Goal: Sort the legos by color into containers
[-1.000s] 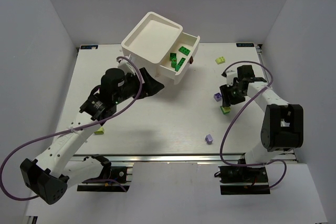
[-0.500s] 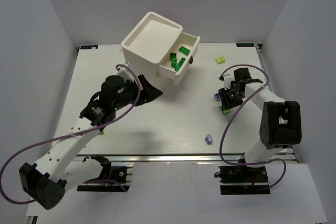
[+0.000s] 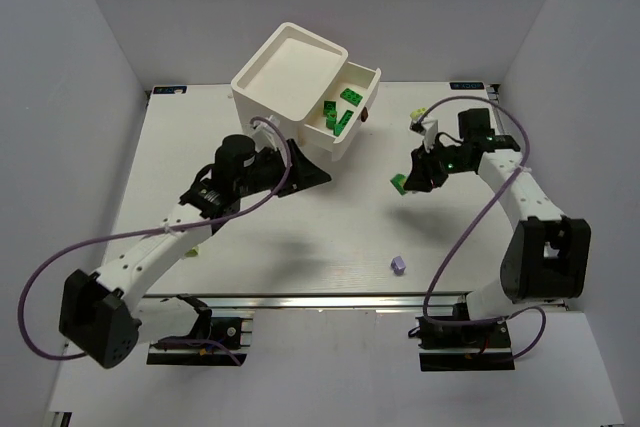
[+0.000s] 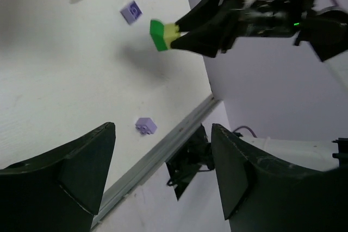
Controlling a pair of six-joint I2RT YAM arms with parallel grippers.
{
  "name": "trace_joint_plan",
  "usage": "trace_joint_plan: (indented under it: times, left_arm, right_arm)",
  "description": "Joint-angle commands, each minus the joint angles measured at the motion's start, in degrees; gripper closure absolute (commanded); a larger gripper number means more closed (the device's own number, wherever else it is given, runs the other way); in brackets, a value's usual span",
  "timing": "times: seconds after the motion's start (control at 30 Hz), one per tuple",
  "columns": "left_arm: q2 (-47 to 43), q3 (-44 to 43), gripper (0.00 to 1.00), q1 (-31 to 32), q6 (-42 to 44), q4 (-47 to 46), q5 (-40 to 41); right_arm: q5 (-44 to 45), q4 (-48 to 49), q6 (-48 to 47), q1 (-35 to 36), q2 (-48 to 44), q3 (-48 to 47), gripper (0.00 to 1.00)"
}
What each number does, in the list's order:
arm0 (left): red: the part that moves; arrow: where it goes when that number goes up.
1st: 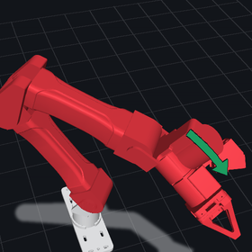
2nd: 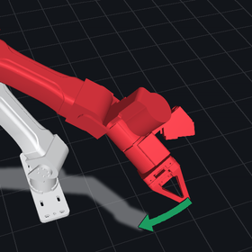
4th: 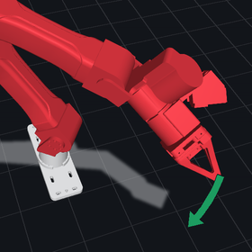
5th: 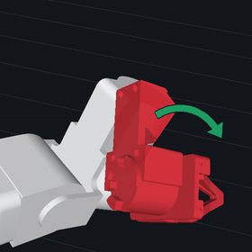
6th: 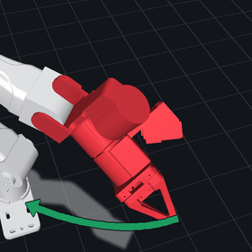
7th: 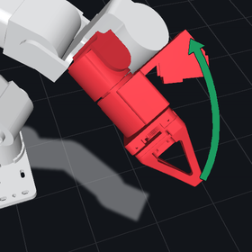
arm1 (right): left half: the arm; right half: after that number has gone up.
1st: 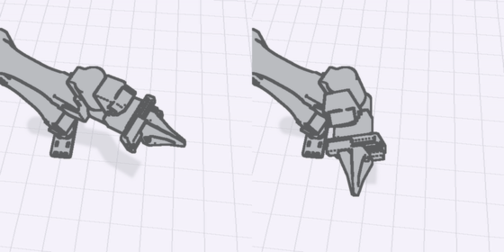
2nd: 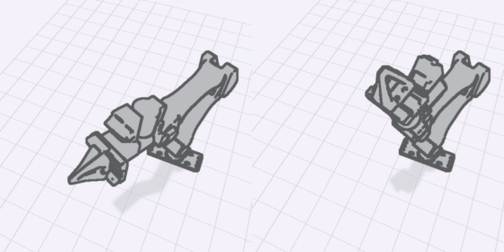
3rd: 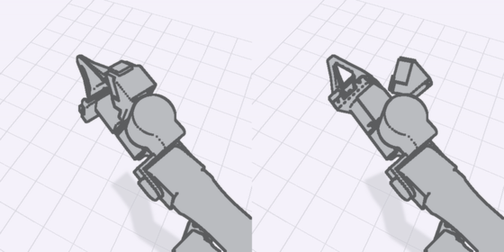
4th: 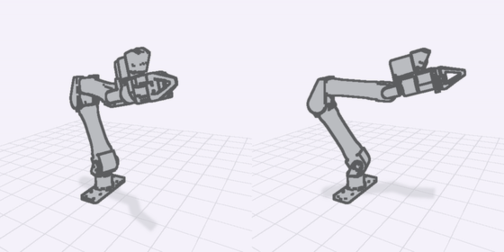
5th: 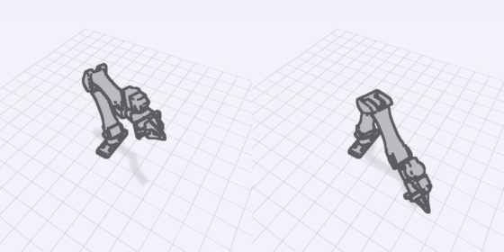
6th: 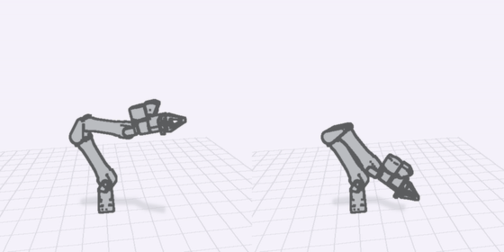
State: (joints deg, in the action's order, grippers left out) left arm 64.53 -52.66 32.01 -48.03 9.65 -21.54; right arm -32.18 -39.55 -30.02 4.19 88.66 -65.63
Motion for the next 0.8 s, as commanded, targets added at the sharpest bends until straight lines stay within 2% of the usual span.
trace_joint_plan:
  times: [0.0, 0.03, 0.1, 0.13, 0.23, 0.37, 0.53, 0.77]
  left_arm:
    - [5.3, -2.1, 0.19, 0.2, -3.2, -9.2, -10.5]
    - [8.4, -2.8, 0.19, 0.2, -3.9, -11.2, -11.8]
    - [11.0, -4.9, 0.18, 0.2, -5.0, -12.9, -14.8]
    - [12.8, -5.4, 0.18, 0.7, -5.4, -13.5, -15.5]
    - [15.3, -6.9, 0.16, 0.7, -6.2, -15.6, -17.5]
    - [17.2, -7.9, 0.14, 1.2, -7.3, -18.6, -18.5]
    - [17.9, -7.0, 0.13, 1.7, -10.6, -24.6, -19.8]
    - [18.3, -5.1, 0.14, 1.7, -13.0, -28.1, -21.9]
  right_arm:
    - [-28.4, -7.4, -15.1, 0.7, -7.5, -4.9, 1.0]
    - [-32.8, -3.6, -14.3, 1.4, -10.6, -4.2, 1.0]
    - [-34.3, 3.3, -11.0, 2.3, -13.7, -0.8, 1.0]
    - [-34.5, 10.0, -9.6, 3.6, -16.3, 0.2, 1.0]
    - [-34.3, 14.9, -8.1, 5.6, -18.5, 1.6, 1.0]
    - [-33.3, 14.4, -9.0, 9.8, -18.1, -0.8, 1.0]
    - [-27.1, 16.9, -10.1, 12.2, -18.8, 0.6, 1.0]
    - [-26.6, 20.1, -8.0, 14.5, -19.2, 1.8, 1.0]
